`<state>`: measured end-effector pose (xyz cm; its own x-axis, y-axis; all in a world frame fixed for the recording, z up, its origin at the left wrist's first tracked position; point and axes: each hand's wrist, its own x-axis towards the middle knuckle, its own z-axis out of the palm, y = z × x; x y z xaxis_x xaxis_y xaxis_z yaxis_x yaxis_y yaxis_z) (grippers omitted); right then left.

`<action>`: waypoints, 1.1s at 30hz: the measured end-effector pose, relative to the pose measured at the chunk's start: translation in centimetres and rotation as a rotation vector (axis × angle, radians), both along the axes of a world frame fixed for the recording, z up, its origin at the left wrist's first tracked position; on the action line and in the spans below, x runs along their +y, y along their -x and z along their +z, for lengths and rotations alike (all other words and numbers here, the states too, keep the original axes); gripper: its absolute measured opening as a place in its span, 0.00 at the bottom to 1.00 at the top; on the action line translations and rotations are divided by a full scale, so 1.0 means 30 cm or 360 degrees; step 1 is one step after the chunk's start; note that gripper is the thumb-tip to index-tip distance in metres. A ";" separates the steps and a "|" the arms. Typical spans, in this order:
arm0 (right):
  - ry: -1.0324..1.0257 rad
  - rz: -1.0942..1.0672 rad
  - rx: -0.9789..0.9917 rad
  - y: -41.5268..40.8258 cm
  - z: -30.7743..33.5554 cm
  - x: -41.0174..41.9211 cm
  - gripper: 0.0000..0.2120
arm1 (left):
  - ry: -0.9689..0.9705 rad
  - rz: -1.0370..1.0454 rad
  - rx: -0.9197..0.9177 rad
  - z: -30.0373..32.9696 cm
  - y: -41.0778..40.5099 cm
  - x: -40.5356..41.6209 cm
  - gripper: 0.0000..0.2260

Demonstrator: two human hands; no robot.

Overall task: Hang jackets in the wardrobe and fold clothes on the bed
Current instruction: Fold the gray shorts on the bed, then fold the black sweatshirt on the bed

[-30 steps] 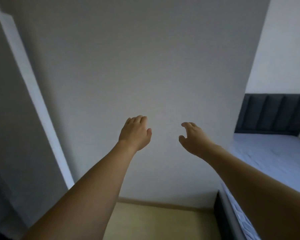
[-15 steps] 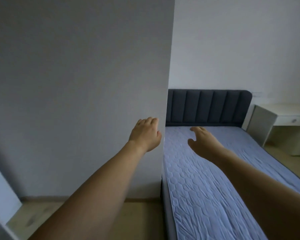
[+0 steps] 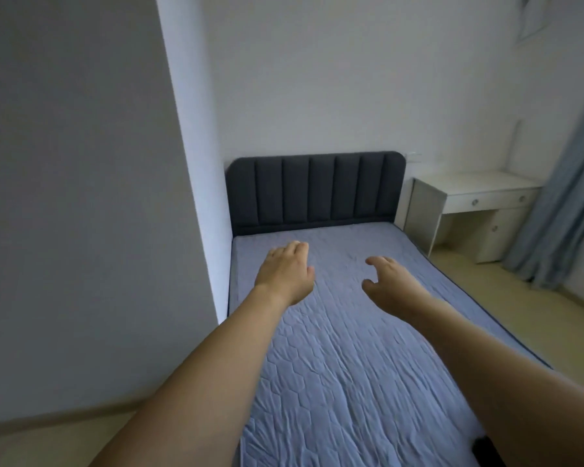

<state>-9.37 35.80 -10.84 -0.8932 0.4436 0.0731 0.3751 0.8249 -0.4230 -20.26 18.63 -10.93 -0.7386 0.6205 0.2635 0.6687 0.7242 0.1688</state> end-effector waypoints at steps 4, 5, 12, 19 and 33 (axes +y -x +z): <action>0.0035 -0.0003 -0.0056 -0.102 -0.033 0.367 0.27 | -0.0089 0.0057 -0.0027 -0.014 -0.078 0.338 0.23; 0.0029 0.0004 -0.0072 -0.128 -0.042 0.460 0.27 | -0.0114 0.0056 -0.0065 -0.022 -0.107 0.430 0.23; 0.0142 -0.0035 -0.0205 -0.283 -0.130 0.980 0.27 | -0.0017 -0.0017 -0.0194 -0.126 -0.225 0.950 0.22; 0.0277 -0.0173 -0.0350 -0.521 -0.486 1.535 0.26 | 0.0042 0.0076 -0.0560 -0.501 -0.329 1.460 0.20; 0.0435 -0.0299 -0.0621 -0.792 -1.888 2.253 0.28 | 0.0404 -0.0109 -0.1882 -2.029 -0.864 2.187 0.35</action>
